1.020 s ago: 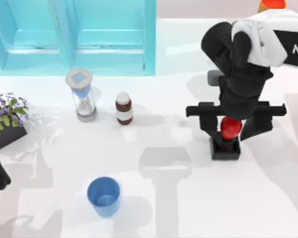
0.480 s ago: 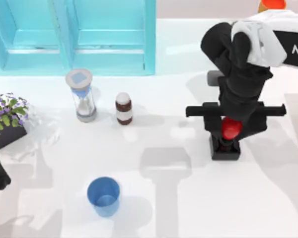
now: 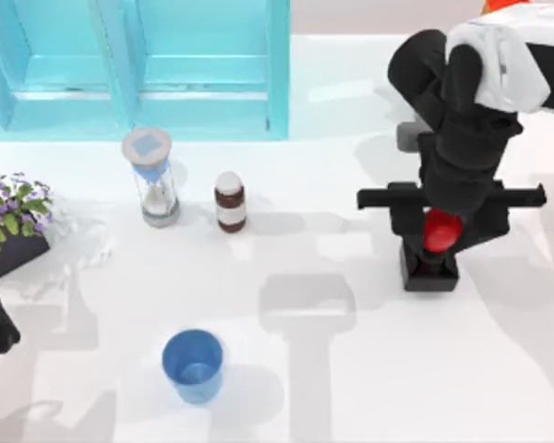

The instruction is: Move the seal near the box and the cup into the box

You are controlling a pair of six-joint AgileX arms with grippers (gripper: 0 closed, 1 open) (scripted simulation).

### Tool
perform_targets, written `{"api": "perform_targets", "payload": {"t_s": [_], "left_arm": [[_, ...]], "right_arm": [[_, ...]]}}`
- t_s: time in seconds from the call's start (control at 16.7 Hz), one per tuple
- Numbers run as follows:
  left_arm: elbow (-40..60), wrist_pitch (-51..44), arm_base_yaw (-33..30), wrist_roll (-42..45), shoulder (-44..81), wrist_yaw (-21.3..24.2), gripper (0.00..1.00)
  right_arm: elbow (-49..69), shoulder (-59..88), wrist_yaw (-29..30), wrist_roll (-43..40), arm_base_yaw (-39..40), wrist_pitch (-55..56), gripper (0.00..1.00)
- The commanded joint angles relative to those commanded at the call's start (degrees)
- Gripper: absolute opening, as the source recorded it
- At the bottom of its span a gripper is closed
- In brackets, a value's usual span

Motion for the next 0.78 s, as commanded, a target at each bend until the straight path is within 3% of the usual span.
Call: {"api": "perform_targets", "payload": {"t_s": [0.42,0.78], "left_arm": [[0.00,0.00,0.00,0.00,0.00,0.00,1.00],[0.00,0.00,0.00,0.00,0.00,0.00,1.00]], "right_arm": [[4.87,-9.25,-0.04,-11.50,-11.36,-14.50,0.00],[5.05,-10.30,0.02,-12.66,-12.25,-15.81,0.00]]}}
